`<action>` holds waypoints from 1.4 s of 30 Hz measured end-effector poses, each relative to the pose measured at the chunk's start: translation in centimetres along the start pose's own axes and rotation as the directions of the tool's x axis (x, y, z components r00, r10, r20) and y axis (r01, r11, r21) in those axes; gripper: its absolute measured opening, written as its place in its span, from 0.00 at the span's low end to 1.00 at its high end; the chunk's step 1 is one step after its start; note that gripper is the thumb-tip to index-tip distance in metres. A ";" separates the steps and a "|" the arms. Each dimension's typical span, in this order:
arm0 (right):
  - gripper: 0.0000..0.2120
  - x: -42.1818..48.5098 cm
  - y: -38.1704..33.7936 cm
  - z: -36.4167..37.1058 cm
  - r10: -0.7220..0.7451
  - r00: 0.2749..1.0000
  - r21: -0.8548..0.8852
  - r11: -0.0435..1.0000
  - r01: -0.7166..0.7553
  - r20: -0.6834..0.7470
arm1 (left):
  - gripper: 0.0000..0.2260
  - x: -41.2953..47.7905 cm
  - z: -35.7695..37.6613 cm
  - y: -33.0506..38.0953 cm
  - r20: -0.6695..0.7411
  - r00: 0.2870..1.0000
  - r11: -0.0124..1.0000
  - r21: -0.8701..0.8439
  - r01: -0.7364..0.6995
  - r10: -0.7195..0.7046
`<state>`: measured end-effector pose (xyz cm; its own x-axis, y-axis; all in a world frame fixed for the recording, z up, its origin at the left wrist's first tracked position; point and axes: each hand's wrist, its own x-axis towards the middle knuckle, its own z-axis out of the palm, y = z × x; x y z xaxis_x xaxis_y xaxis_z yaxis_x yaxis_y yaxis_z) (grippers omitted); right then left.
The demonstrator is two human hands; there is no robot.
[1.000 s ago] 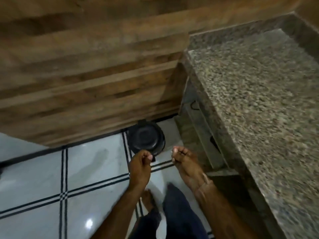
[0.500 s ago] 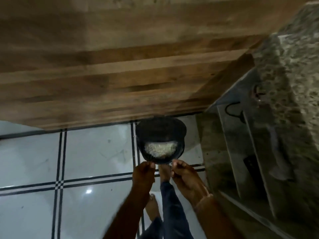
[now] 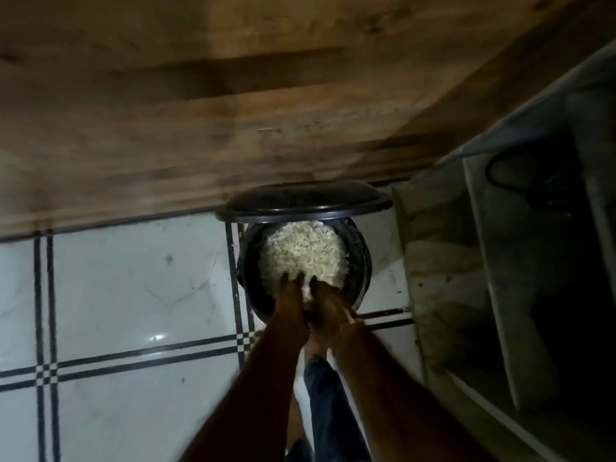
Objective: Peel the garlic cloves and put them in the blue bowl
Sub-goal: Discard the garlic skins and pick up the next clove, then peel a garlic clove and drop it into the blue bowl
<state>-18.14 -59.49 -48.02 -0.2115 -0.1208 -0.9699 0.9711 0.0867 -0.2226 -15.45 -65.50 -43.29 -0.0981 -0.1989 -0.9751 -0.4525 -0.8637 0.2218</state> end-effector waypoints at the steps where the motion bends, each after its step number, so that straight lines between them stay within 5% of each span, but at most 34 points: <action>1: 0.20 -0.6 0.3 0.3 -0.021 0.999 -0.073 0.997 0.023 0.027 | 0.24 -1.0 0.4 0.1 0.040 0.999 0.998 0.068 -0.013 0.010; 3: 0.19 -2.4 1.1 0.8 -0.098 0.992 -0.159 0.981 0.110 0.080 | 0.28 -3.3 0.9 0.6 0.142 0.990 0.976 0.216 -0.032 0.001; 7: 0.16 -7.8 -1.0 -0.3 -0.101 0.990 -0.083 0.991 0.109 0.095 | 0.21 -6.0 -0.1 0.1 0.203 0.978 0.973 0.212 -0.091 0.047; 11: 0.29 -16.5 -3.0 -0.3 -0.252 0.938 -0.017 0.965 0.263 0.239 | 0.14 -11.4 -0.7 0.5 0.135 0.975 0.858 0.464 -0.219 0.176; 13: 0.32 -21.8 -2.8 -1.1 -0.317 0.937 -0.025 0.946 0.323 0.149 | 0.12 -15.8 -0.6 1.4 0.168 0.968 0.847 0.473 -0.243 0.184; 16: 0.24 -30.1 -1.0 -3.7 -0.504 0.864 -0.107 0.858 0.503 0.024 | 0.18 -23.9 -1.5 0.8 0.301 0.831 0.606 0.575 -0.549 0.467; 18: 0.11 -36.8 0.1 -6.2 -0.601 0.799 -0.180 0.784 0.594 0.021 | 0.18 -30.4 -2.1 -0.7 0.422 0.740 0.421 0.627 -0.656 0.524; 21: 0.12 -45.1 2.2 -11.1 -0.741 0.668 -0.281 0.657 0.699 -0.072 | 0.17 -37.9 -2.9 -4.1 0.588 0.591 0.146 0.629 -0.763 0.552; 26: 0.13 -54.1 7.0 -20.6 -0.890 0.411 -0.431 0.456 0.779 -0.200 | 0.14 -47.0 -1.7 -12.9 0.825 0.341 -0.137 0.442 -0.887 0.451; 29: 0.13 -57.6 9.6 -26.7 -0.925 0.292 -0.543 0.379 0.749 -0.242 | 0.14 -50.6 0.0 -18.3 0.897 0.284 -0.216 0.368 -0.904 0.339; 35: 0.11 -61.3 15.5 -40.0 -0.877 0.203 -0.598 0.450 0.664 -0.435 | 0.15 -55.6 5.5 -30.1 0.977 0.164 -0.281 0.196 -0.939 0.134; 42: 0.20 -61.8 20.4 -54.1 -0.812 0.155 -0.608 0.534 0.588 -0.562 | 0.17 -57.0 11.9 -44.0 0.978 0.207 -0.381 0.191 -0.905 -0.001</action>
<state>8.72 3.19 1.99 -0.8839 0.4670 -0.0257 0.3264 0.5765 -0.7491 -0.47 -10.71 2.44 -0.8873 0.4123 -0.2068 0.0921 0.5975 0.7965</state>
